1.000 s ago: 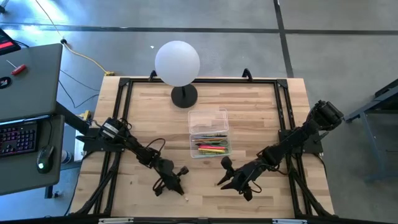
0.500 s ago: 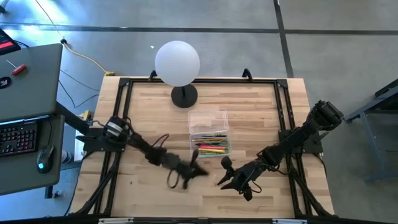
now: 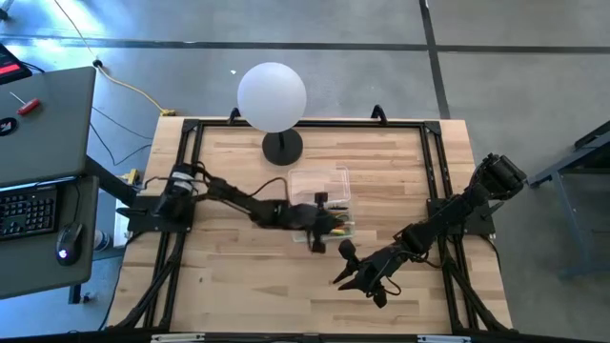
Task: Pick & place school supplies into a supply box
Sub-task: Put the orange pencil into the transparent supply box
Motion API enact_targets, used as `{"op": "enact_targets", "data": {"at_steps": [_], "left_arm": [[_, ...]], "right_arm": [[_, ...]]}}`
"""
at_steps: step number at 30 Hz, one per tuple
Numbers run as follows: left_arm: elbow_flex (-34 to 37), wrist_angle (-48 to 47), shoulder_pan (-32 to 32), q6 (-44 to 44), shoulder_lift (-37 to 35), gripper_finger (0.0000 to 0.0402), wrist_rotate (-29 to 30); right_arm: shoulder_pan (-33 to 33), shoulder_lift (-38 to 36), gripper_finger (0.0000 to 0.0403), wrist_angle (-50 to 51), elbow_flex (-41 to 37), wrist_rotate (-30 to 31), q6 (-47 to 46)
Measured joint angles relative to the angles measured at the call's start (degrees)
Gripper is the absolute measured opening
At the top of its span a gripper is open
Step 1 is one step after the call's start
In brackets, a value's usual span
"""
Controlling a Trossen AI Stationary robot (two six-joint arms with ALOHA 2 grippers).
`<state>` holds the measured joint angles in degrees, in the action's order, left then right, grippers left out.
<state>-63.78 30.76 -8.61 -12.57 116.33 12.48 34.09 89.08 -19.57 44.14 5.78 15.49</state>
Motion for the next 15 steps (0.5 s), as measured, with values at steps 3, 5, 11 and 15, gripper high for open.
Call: {"op": "enact_targets", "data": {"at_steps": [3, 5, 11, 15], "left_arm": [[-3.20, -7.21, 1.78, 7.12, 0.00, 0.0058, 0.56], [-4.77, -10.81, 2.50, 11.21, -0.02, 0.0065, 0.14], [-5.69, -13.00, 2.45, 13.96, -0.04, 0.0069, -3.06], [-5.69, -13.60, 2.51, 14.29, -0.07, 0.0065, -2.83]], "right_arm": [[0.01, 0.00, 0.0074, 0.00, 0.00, 0.01, 0.00], [0.00, 0.00, 0.0074, -0.02, 0.00, 0.02, 0.28], [-0.33, -0.01, 0.0074, -2.63, 0.00, 0.07, 23.26], [-0.33, 0.00, 0.0074, -3.02, 0.00, 0.34, 29.27]]}}
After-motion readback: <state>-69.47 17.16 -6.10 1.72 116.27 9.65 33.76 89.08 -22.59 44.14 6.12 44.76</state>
